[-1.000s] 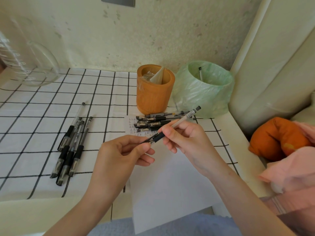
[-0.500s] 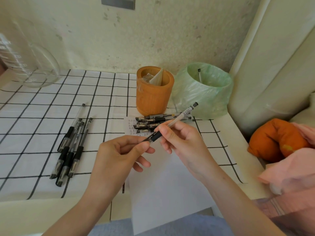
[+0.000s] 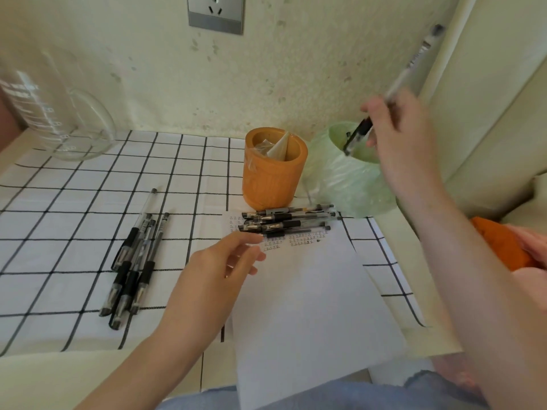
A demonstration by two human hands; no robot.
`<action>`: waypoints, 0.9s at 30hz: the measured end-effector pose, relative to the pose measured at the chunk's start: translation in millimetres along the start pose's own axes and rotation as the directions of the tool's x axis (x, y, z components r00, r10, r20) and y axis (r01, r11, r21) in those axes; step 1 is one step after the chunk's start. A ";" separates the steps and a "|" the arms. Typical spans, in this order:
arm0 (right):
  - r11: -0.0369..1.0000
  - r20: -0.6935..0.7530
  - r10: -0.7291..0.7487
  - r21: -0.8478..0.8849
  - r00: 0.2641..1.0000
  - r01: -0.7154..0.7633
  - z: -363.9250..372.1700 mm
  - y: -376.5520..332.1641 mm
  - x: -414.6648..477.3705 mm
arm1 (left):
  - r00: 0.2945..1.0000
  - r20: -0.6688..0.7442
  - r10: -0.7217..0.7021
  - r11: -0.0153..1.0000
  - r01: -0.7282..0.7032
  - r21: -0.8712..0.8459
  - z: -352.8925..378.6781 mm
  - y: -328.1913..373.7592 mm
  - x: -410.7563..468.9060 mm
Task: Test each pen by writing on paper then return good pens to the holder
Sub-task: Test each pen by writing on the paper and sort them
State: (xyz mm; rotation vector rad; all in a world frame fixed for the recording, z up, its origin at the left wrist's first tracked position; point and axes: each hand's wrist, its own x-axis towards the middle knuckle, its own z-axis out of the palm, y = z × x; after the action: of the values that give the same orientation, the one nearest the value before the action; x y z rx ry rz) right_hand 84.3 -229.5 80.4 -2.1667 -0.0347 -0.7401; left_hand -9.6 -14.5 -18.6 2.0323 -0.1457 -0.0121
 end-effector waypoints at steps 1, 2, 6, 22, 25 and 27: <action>0.993 0.026 -0.008 -0.121 1.000 0.011 0.0 1.4 13.2 | 1.000 0.005 0.016 0.999 -0.016 0.051 0.2 -0.5 -0.7; 0.970 0.070 0.002 -0.244 0.998 0.015 1.8 4.1 24.4 | 1.000 0.006 0.023 0.996 -0.023 0.090 0.1 -1.1 -1.9; 0.804 0.237 0.184 -0.595 0.954 -0.007 13.8 22.2 45.0 | 0.998 -0.013 0.067 0.973 -0.063 0.222 -2.1 -2.9 -4.0; 0.989 0.357 0.132 -0.108 0.925 -0.100 30.6 16.0 -107.4 | 0.984 -0.099 0.150 0.642 -0.021 0.767 -22.4 -37.5 -1.5; 0.980 0.454 0.191 -0.145 0.870 -0.139 40.9 23.2 -121.8 | 0.990 -0.089 0.107 0.585 0.010 0.811 -21.5 -42.9 -3.2; 0.980 0.475 0.195 -0.130 0.858 -0.150 41.9 22.8 -123.1 | 0.991 -0.096 0.095 0.559 0.027 0.829 -21.3 -45.0 -3.0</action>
State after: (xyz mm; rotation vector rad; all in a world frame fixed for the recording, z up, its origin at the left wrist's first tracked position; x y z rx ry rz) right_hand 9.4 -187.3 -19.8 -2.3542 -0.0681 -0.0789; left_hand -6.6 24.7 -49.2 2.9931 -0.1149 0.2692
